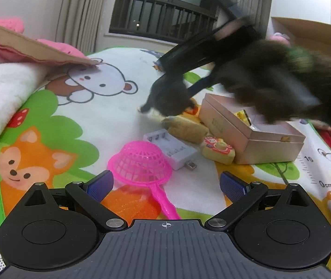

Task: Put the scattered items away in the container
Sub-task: 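Reach the right tool down and close it on the black plush toy, then grasp the pink mesh strainer with the left tool while the right tool lifts the black plush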

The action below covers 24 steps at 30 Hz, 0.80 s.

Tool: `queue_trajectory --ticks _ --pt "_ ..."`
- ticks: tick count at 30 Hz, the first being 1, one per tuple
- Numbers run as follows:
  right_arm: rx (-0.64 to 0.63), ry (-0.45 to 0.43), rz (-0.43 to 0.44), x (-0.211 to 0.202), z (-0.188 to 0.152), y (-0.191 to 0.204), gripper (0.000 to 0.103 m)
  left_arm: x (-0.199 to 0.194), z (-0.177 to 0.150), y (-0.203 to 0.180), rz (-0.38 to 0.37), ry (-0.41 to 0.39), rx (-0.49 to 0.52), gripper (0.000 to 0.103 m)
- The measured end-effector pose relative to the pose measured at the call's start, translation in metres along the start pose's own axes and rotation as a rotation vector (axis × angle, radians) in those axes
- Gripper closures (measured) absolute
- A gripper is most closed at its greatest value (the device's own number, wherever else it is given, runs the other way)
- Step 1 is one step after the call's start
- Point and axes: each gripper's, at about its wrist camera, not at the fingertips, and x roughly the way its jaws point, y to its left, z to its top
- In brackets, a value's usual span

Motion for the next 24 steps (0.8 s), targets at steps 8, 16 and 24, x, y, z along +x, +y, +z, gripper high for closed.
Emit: queue_trajectory --ticks 8,16,24 --pt "0.002 0.001 0.106 -0.109 -0.114 -0.013 0.030 0.001 -0.003 -0.007 0.053 0.047 -0.015 0.002" --pt "-0.194 0.002 -0.023 -0.124 -0.221 -0.010 0.018 -0.005 -0.013 -0.044 0.071 0.143 0.043 0.002" --pt "-0.391 -0.213 -0.409 -0.160 -0.268 -0.018 0.006 -0.009 -0.020 -0.089 0.036 0.187 0.118 0.002"
